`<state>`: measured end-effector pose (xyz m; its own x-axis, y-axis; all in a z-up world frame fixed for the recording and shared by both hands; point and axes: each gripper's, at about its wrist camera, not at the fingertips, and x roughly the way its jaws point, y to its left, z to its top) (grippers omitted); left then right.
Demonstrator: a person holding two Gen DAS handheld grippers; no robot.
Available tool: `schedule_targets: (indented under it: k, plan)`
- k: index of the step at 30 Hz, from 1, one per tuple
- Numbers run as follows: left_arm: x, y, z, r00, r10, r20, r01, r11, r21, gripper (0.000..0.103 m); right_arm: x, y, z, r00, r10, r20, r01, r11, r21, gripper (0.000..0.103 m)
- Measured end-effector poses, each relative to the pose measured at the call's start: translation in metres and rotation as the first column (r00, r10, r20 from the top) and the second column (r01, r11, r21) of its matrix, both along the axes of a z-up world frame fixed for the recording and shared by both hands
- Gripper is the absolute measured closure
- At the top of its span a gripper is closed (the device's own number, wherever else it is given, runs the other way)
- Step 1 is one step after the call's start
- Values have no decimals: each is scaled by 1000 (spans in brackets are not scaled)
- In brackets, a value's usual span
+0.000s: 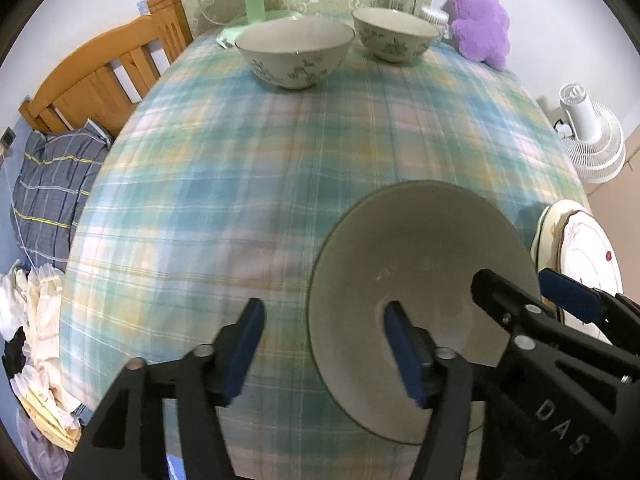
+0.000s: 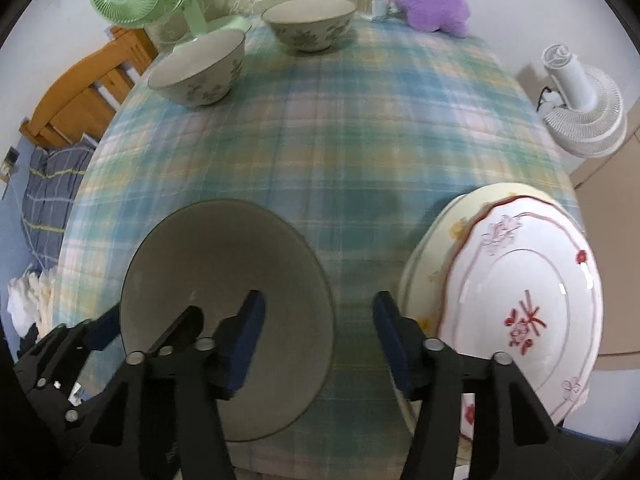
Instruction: Organize plates and bowls
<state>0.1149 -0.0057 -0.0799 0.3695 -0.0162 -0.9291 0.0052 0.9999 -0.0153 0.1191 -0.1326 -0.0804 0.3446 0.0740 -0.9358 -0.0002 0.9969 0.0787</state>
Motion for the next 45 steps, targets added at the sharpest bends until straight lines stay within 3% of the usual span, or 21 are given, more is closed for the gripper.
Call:
schedule_targets:
  k: [2,11,23,29,38,45]
  plan:
    - [0,2,6,1000,6,16,-6,1000,7,30,-1,-1,4,1000,-1,10,1,1000,0,38]
    - [4,11,41,994,33,103,-37,999,37,30,1,3,36,994,28,104,-29,1000,3,29]
    - [51,35,80,984,54,170,-57,998,13,23,41,21,84,980,9,198,-10,1000,1,28]
    - [85,49,84,984,48,172,-49,999,6,20,76,31,91,978,10,211,-17,999,35,28]
    - [136,73,77,981,66,183,-66,998,-7,20,126,57,89,974,18,225,-18,1000,-2,28]
    - [173,81,74,979,56,197,-63,998,29,20,164,70,81,973,-18,230,19,1000,-1,29]
